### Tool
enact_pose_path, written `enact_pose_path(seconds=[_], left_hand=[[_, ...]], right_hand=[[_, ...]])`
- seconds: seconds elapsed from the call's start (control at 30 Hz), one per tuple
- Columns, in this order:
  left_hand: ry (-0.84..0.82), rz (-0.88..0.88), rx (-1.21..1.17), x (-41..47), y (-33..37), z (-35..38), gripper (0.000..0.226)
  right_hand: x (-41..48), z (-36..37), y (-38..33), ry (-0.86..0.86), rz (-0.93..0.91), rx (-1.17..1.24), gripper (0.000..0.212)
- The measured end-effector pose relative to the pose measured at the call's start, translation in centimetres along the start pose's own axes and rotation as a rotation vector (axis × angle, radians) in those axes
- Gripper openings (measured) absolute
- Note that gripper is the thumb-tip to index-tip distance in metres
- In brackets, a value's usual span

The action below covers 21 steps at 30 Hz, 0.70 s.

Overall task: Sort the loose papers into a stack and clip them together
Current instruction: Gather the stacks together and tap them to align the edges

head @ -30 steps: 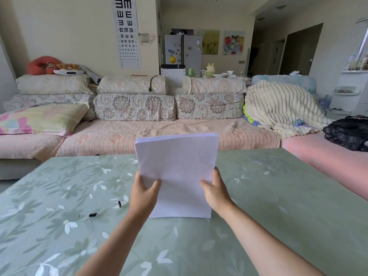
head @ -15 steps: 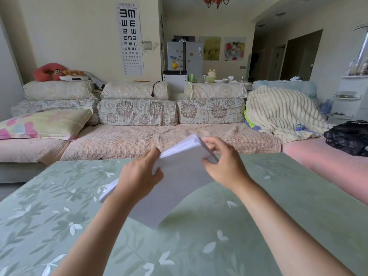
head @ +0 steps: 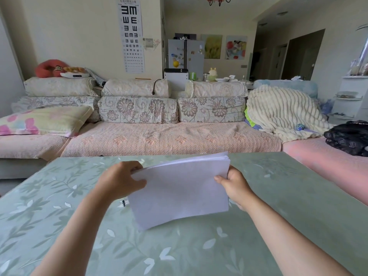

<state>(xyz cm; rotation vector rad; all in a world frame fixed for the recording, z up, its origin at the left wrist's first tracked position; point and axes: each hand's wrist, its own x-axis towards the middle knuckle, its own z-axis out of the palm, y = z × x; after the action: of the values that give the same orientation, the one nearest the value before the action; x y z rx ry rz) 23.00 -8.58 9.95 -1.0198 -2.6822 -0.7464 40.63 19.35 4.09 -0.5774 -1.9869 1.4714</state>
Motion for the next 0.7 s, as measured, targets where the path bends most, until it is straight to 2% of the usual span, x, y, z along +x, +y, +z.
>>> enact_pose_path(seconds=[0.13,0.2,0.27,0.37,0.47,0.53,0.6,0.7], left_hand=[[0.076,-0.204,-0.784,-0.9,-0.5,3.0,0.030],[0.128,-0.267,-0.981,-1.6,0.2,4.7,0.034],[0.183,-0.291,-1.090,-1.9,1.0,5.3,0.032],[0.301,-0.276,-1.158,-2.1,2.2,5.0,0.026],[0.420,-0.352,-1.134,-2.0,3.0,5.2,0.025],[0.440,-0.429,-1.131,-1.6,3.5,5.4,0.025],[0.451,-0.478,-1.149,-1.0,3.9,5.2,0.015],[0.433,-0.466,-1.048,-0.6,3.9,4.6,0.007]], right_hand=[[-0.4,-0.3,2.3,-0.035,0.069,0.110,0.028],[-0.5,-0.3,3.1,-0.065,0.101,0.174,0.032],[-0.3,-0.4,3.2,-0.086,0.111,0.228,0.044],[0.1,-0.2,2.7,-0.050,0.081,0.204,0.050],[-0.1,0.4,3.2,-0.078,0.098,0.123,0.045],[-0.3,0.7,3.5,-0.061,0.121,0.136,0.043],[-0.3,0.8,3.5,-0.038,0.132,0.162,0.043],[-0.3,0.7,3.4,-0.041,0.134,0.187,0.042]])
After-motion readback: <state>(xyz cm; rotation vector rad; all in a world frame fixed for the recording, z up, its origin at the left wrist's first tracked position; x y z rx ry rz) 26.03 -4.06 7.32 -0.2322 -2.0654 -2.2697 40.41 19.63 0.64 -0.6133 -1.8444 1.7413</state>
